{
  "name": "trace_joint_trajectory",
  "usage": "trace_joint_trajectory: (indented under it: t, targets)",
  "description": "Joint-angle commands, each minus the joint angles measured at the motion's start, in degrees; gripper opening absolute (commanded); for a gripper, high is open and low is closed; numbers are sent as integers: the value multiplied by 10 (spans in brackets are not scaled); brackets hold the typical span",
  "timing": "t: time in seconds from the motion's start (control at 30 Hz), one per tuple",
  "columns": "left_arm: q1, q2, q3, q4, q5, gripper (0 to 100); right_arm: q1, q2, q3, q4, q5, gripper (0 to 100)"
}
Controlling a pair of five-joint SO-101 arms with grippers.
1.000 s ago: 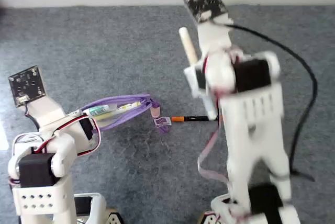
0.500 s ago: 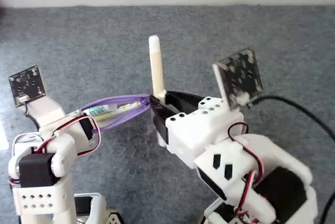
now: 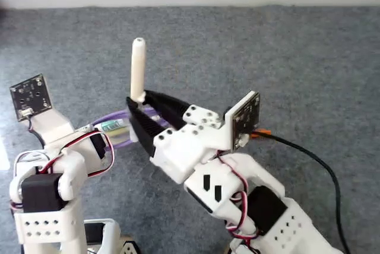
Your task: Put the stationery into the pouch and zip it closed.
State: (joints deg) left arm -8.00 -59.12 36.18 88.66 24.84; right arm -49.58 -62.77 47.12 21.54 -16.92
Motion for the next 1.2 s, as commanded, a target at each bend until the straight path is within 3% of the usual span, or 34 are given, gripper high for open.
trace_joint_trajectory:
  t: [0.0, 0.23, 0.47, 0.77, 0.87, 1.07, 1.17]
  targets:
    - [-5, 6, -1, -11, 7, 13, -12, 0, 12, -56, 21, 8]
    - [-5, 6, 0, -12, 7, 13, -10, 66, 18, -133, 26, 8]
    - [-5, 6, 0, -12, 7, 13, -10, 98, 47, -126, 27, 13]
    - [-6, 6, -1, -12, 7, 13, -11, 4, 48, 64, 28, 158]
    - [-5, 6, -1, -12, 7, 13, -11, -44, 48, 113, 59, 177]
    - [-4, 7, 1, -20, 7, 13, -9, -123, 48, 131, 98, 177]
    - [-5, 7, 1, -21, 7, 13, 26, -142, 48, 131, 97, 177]
